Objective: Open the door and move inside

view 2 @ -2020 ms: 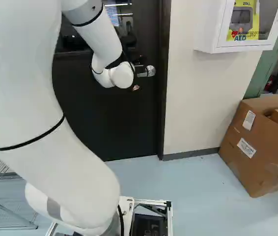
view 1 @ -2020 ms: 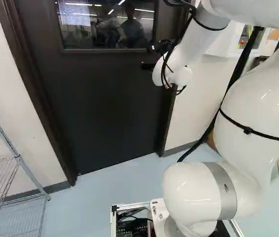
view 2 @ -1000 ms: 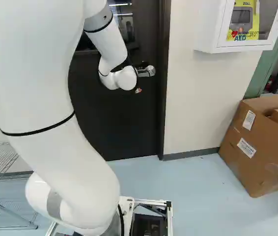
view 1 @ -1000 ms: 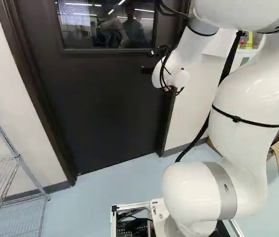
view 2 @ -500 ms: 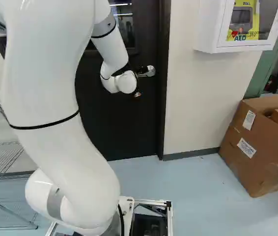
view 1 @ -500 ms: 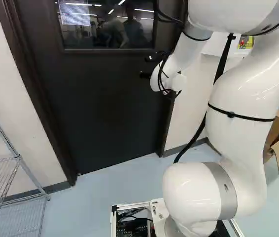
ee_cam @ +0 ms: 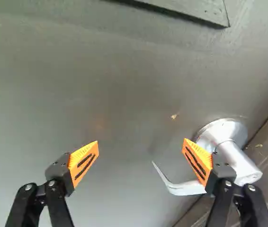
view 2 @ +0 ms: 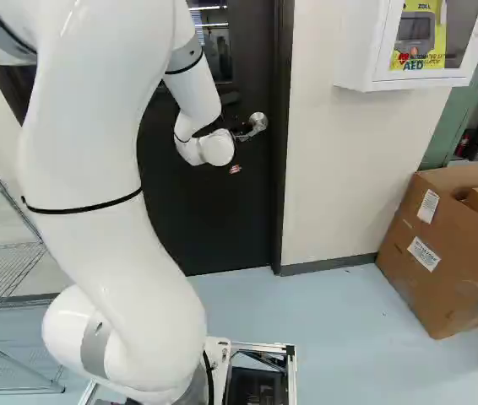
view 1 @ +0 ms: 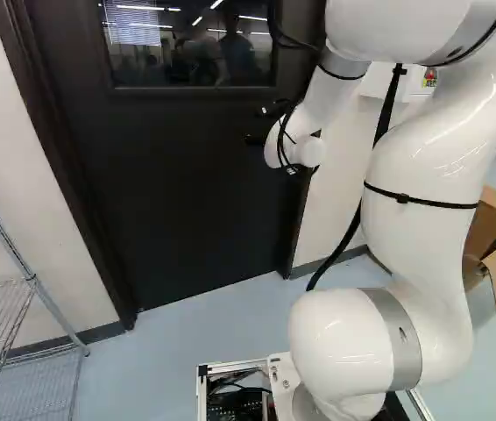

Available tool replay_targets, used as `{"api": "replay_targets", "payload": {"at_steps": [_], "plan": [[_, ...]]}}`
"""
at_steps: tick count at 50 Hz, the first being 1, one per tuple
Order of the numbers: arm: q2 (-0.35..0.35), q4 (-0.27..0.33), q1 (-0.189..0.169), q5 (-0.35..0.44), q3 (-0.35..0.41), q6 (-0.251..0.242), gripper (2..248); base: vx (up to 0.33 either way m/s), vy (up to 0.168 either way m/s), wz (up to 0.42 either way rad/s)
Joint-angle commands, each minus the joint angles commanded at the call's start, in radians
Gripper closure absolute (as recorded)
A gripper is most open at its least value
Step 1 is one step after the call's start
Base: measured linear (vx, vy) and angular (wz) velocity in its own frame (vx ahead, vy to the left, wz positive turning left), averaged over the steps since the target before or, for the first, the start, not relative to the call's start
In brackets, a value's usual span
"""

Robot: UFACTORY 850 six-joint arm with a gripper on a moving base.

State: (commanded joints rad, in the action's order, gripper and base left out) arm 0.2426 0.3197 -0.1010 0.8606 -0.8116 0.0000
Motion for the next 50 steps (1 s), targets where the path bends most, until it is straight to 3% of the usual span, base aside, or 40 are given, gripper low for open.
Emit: {"api": "replay_targets", "payload": {"at_steps": [26,50], "plan": [[0.05,-0.068,0.0,-0.016,0.005,0.0,3,0.0,0.0,0.0],[0.081,-0.073,0.009,-0.017,0.027,0.0,3,0.0,0.0,0.0]]}}
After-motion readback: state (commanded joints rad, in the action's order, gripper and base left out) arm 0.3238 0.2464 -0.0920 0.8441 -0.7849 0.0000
